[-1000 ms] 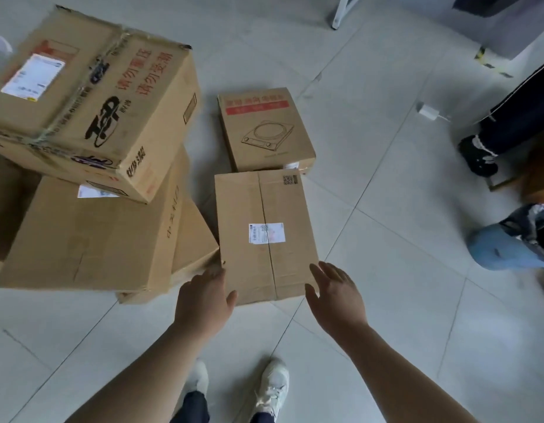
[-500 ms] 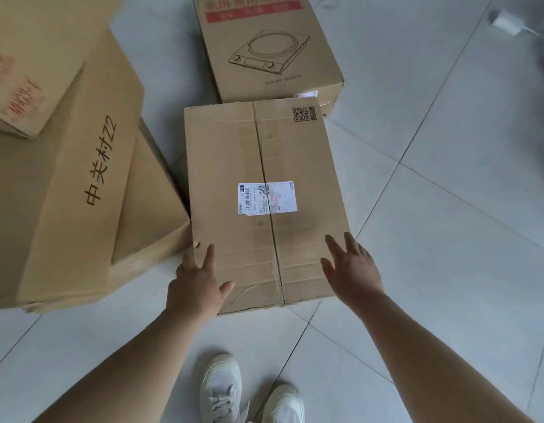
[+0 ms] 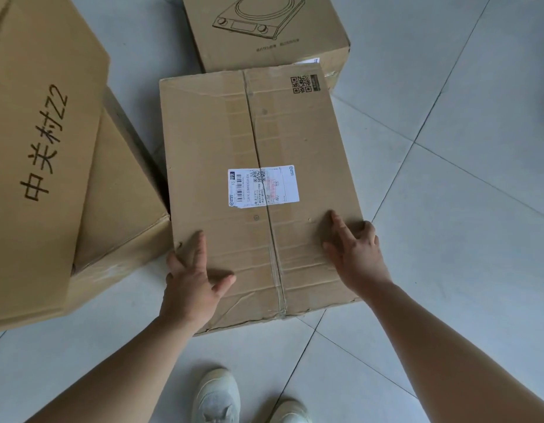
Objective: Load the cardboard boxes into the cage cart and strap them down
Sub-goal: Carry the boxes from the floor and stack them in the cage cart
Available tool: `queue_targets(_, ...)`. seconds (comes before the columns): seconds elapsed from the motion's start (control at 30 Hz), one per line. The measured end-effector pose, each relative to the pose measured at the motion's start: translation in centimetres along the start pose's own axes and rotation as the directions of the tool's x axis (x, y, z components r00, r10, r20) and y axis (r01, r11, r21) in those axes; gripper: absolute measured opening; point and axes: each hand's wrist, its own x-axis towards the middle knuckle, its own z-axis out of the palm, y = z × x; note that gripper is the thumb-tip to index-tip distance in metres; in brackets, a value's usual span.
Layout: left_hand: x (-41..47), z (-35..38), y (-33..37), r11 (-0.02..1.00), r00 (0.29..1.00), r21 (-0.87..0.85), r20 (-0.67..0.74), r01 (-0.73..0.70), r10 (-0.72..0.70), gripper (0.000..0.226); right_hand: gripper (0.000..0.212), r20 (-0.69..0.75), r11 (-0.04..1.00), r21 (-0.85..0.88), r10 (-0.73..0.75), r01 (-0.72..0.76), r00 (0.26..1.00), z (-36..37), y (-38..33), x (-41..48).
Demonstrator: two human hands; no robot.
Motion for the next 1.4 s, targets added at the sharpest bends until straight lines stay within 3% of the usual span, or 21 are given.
queue_targets(0.27,-3.1,-5.9,2.9,0.998,1.0,-0.066,-0.021,-0.004,0.002,0.1,0.065,-0.149,0.998,-0.029,0.046,-0.051,0.988,-5.7,-2.2,-3.4)
queue_targets(0.47,-8.5,-13.1,6.1,0.997,1.0,-0.079,0.008,-0.014,0.015,0.083,0.063,-0.155,0.996,-0.061,0.048,-0.058,0.987,-13.7,-4.7,-7.9)
queue_targets(0.73,-17.9,-25.5,10.0,0.994,0.996,-0.084,-0.063,-0.065,0.06,0.089,0.063,-0.173,0.998,-0.022,0.059,-0.064,0.983,-25.6,-9.5,-15.7)
queue_targets(1.07,-33.8,-41.1,11.9,0.986,0.97,-0.167,-0.239,-0.008,-0.032,0.093,0.063,-0.24,0.984,-0.054,-0.178,0.17,0.954,-42.9,-19.1,-25.7)
queue_targets(1.4,-47.1,-50.3,10.4,0.953,0.896,-0.3,-0.407,0.051,-0.176,0.071,0.059,-0.263,0.907,-0.161,-0.42,0.39,0.869,-53.3,-27.4,-34.0)
